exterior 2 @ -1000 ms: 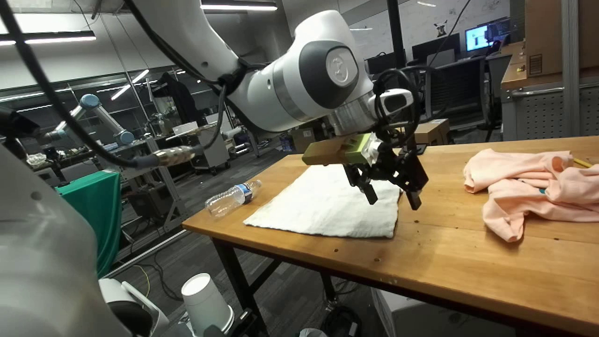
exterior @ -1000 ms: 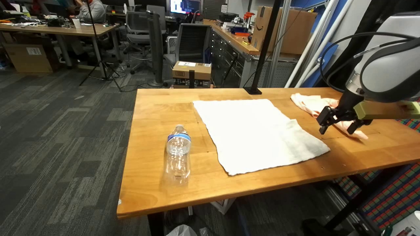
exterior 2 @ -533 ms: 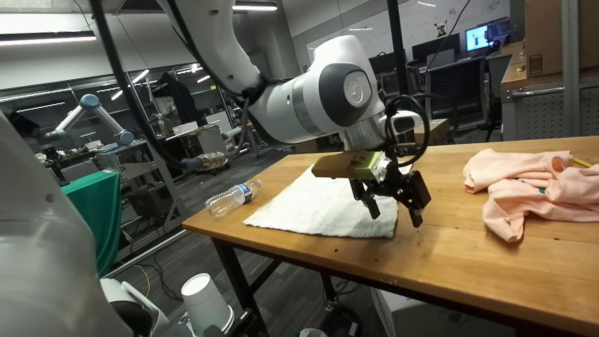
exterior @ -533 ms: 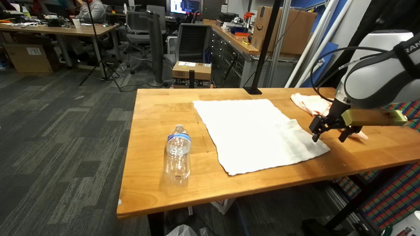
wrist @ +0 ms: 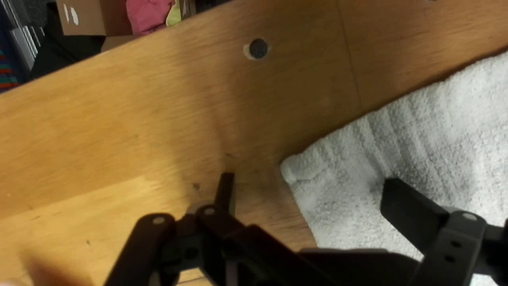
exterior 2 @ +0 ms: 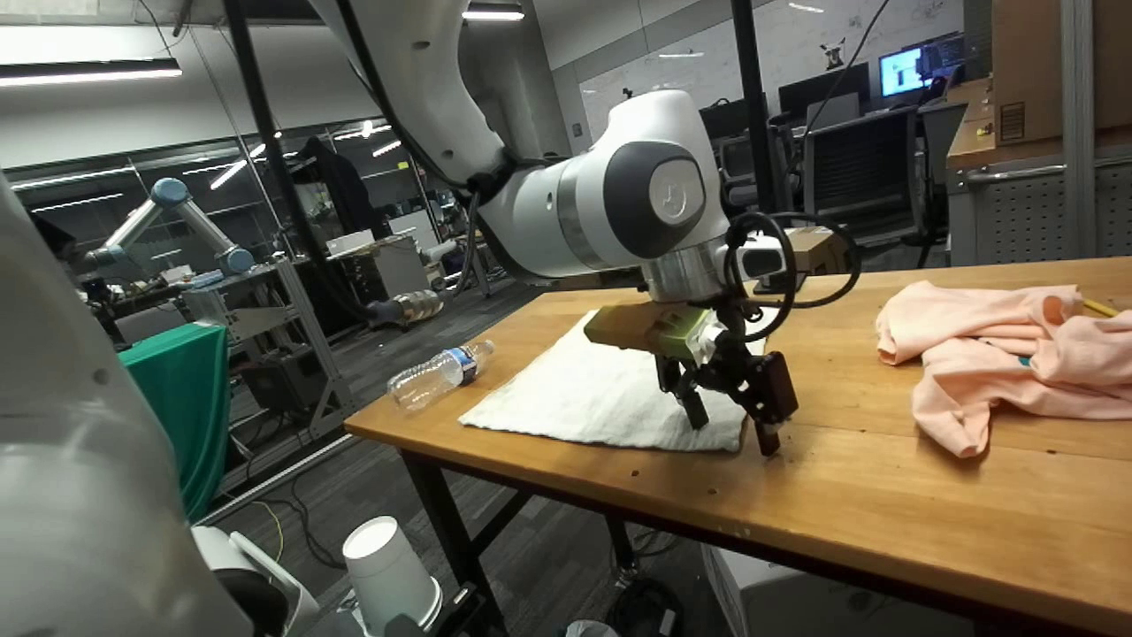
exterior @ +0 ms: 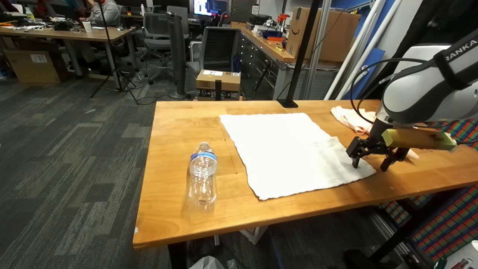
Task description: Fold the white towel into a triangle twice.
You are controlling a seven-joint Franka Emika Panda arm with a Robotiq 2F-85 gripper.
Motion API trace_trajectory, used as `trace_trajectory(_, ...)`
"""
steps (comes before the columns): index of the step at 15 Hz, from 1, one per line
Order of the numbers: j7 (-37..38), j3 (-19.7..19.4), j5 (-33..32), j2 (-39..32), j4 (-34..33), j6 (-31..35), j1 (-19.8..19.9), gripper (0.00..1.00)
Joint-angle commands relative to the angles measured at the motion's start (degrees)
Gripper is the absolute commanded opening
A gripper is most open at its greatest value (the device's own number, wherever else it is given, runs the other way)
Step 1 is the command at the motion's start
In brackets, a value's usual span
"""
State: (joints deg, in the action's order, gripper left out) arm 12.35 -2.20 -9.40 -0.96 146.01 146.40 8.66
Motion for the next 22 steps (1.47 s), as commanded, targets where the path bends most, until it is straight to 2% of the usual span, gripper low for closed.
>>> trace_trajectory(1, -0.5, -0.9, 2.1, -0.7, -1.4, -2.7, -1.8, 0.63)
trace_trajectory(2, -0.4, -0.9, 2.0, -0.7, -1.7, -3.3, -1.9, 0.53)
trace_trajectory(9, 1.7, -1.0, 0.0, -0.6, -3.4, -8.2, -2.2, 0.01)
trace_trajectory(11, 2.5, -0.9, -1.2, -0.6, -4.2, -10.1, -2.3, 0.0)
trace_trajectory(12, 3.0, -0.9, -2.0, -0.6, -4.7, -11.3, -2.5, 0.05)
trace_trajectory(15, 5.9, -0.4, -6.0, -1.0, -6.9, -16.4, -3.6, 0.04)
trace_trajectory(22, 8.7, 2.9, -9.9, -4.4, -17.5, -28.4, -9.1, 0.04)
